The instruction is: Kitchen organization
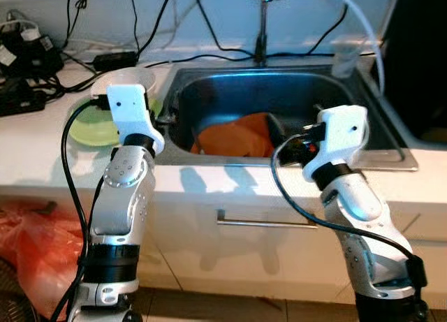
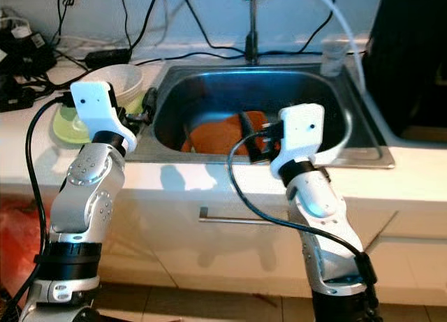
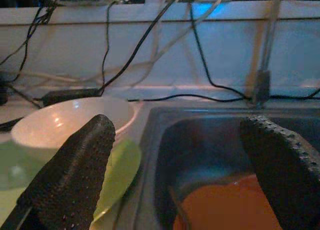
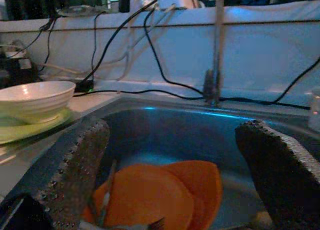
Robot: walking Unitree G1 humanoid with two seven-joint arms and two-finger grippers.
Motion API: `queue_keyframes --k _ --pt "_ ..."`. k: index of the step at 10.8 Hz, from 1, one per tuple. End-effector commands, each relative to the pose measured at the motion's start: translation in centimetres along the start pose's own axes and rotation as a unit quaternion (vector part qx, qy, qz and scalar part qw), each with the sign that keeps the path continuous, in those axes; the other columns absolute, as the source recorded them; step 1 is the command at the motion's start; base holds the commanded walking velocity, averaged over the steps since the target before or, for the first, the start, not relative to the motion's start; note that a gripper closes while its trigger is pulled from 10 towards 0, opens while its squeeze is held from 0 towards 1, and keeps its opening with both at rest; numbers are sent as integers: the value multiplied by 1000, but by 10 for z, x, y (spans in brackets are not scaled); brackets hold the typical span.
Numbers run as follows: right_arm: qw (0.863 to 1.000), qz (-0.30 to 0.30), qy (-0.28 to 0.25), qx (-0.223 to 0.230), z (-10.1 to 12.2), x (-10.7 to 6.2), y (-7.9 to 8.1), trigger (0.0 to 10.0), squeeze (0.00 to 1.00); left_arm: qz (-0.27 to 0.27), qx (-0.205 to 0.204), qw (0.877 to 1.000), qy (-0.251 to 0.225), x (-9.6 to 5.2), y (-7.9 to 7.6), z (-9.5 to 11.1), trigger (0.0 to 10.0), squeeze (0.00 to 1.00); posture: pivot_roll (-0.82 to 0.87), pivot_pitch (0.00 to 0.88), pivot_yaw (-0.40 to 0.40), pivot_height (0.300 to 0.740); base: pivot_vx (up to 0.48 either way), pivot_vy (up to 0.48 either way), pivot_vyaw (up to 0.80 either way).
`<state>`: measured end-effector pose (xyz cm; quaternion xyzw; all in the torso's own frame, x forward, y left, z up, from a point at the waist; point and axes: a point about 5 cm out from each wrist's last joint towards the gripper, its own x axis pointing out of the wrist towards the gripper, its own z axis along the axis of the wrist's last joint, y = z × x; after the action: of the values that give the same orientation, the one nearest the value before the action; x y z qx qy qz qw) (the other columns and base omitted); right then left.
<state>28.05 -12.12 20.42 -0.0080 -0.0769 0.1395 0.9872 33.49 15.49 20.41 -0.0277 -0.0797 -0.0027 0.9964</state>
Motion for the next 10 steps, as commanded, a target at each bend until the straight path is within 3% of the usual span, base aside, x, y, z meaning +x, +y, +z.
queue_keyframes --k 1,7,10 --pt "1000 5 -5 -2 4 1 2 10000 0 7 -2 1000 -4 3 4 4 10000 0 -91 0 92 740 0 0 0" --pt "1000 6 -9 -5 5 3 2 10000 0 13 -4 1000 4 7 7 1 10000 0 -94 0 98 740 0 355 0" --pt "1000 4 -8 -5 4 3 2 10000 0 -1 3 1000 -1 6 3 2 10000 0 -99 0 102 740 0 0 0"
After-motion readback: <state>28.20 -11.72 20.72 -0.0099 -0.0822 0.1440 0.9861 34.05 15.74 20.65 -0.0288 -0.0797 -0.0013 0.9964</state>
